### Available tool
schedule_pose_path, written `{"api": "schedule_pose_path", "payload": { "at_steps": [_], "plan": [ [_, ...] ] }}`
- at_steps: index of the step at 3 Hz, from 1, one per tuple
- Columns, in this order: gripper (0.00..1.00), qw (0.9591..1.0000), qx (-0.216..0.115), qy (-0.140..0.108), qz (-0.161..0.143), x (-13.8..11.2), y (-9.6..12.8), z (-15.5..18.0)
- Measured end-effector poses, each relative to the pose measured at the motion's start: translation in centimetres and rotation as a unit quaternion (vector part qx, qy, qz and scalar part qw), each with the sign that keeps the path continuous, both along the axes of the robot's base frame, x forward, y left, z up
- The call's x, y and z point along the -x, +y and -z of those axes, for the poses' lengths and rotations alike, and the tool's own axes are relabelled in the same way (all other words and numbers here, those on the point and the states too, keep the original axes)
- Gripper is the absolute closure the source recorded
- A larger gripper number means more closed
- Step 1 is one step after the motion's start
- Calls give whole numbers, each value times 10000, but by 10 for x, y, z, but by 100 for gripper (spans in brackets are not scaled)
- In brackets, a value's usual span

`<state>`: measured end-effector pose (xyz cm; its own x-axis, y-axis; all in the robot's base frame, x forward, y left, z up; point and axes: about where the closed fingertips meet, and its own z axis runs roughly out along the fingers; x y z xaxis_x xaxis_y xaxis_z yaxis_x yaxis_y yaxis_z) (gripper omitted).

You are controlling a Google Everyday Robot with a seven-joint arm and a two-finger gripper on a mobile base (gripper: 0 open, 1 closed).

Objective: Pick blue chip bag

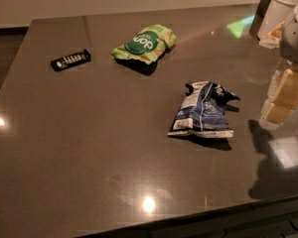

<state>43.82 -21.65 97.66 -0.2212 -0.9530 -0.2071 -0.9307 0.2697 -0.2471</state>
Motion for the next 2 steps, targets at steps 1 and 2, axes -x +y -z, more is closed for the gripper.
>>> {"api": "schedule_pose_path", "payload": {
  "at_steps": [1,2],
  "plan": [
    [0,10000,0,-1,0,0,0,0],
    [0,10000,-12,-49,69,-3,8,4]
  ]
}}
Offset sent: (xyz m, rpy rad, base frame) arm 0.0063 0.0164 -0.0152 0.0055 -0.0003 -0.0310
